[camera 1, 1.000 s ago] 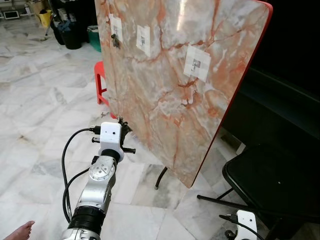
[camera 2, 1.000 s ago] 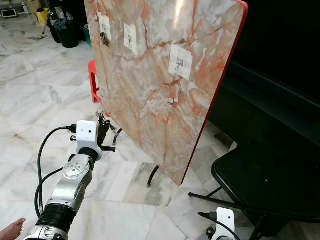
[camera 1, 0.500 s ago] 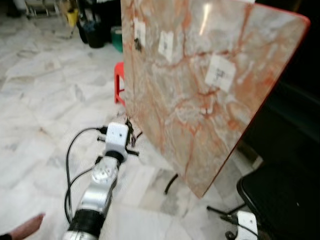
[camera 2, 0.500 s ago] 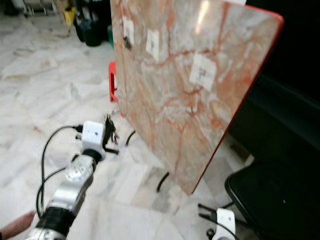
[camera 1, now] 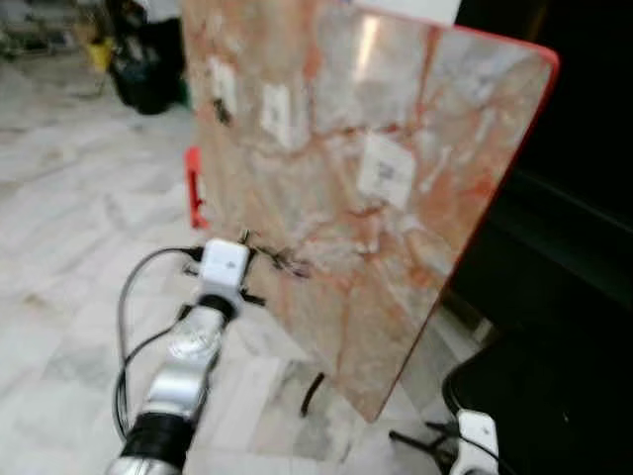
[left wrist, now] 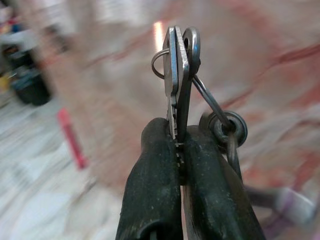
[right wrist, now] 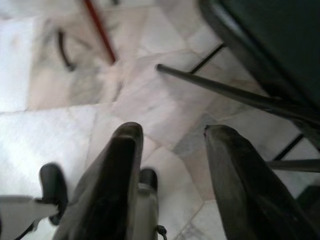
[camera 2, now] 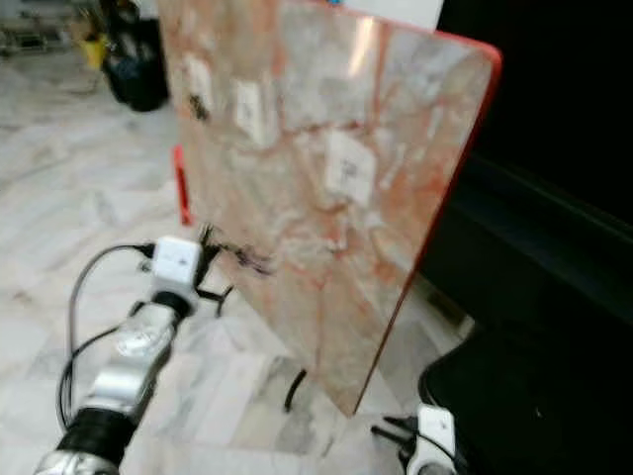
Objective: Hang keys on a hook
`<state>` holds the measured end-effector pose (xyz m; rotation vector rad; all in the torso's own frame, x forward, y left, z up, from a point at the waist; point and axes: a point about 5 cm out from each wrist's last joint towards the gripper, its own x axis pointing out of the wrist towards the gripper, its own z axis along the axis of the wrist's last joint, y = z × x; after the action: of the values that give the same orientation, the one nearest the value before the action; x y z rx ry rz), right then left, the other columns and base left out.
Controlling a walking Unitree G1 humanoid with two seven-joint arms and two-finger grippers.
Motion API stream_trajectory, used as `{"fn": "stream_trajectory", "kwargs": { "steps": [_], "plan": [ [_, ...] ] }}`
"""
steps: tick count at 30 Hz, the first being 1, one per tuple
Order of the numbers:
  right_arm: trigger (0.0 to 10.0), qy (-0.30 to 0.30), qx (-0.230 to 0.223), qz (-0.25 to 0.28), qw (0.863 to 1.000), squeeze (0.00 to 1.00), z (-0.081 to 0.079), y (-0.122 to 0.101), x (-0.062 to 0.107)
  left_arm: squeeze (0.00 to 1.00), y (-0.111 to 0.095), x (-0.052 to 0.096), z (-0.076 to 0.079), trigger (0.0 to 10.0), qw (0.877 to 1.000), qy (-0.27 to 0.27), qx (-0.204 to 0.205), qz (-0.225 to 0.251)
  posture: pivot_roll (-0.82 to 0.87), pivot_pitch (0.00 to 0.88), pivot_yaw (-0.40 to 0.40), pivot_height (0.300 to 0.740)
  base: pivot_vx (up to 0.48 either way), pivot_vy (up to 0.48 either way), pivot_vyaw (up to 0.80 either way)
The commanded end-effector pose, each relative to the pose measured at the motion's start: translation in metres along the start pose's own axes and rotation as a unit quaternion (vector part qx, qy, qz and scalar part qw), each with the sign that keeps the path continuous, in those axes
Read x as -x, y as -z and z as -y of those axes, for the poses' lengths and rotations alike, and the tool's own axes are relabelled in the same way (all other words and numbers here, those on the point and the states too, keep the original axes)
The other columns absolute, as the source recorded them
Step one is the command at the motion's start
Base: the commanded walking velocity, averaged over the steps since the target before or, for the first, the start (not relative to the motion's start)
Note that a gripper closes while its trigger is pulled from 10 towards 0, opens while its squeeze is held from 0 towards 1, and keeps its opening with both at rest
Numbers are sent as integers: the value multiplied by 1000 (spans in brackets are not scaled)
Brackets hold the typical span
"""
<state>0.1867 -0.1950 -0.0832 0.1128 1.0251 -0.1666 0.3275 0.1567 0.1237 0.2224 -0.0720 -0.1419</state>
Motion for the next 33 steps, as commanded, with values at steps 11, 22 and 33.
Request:
{"fn": "stream_trajectory", "kwargs": {
  "steps": [11, 22, 33],
  "plan": [
    [10000, 19, 1, 0, 1000, 0, 15, 3, 1, 0, -19, -3, 21, 10000, 998, 46, -23, 45, 62, 0, -70, 729, 101, 0, -73],
    [10000, 16, 4, 3, 1000, 0, 14, 2, 1, 0, -31, 0, 28, 10000, 994, 59, -57, 78, 62, 0, -74, 729, 0, 0, 0],
    [10000, 14, 3, 6, 1000, 0, 15, 0, 1, 0, -44, 5, 28, 10000, 990, 20, -88, 106, 66, 0, -79, 729, 0, 0, 0]
  ]
}}
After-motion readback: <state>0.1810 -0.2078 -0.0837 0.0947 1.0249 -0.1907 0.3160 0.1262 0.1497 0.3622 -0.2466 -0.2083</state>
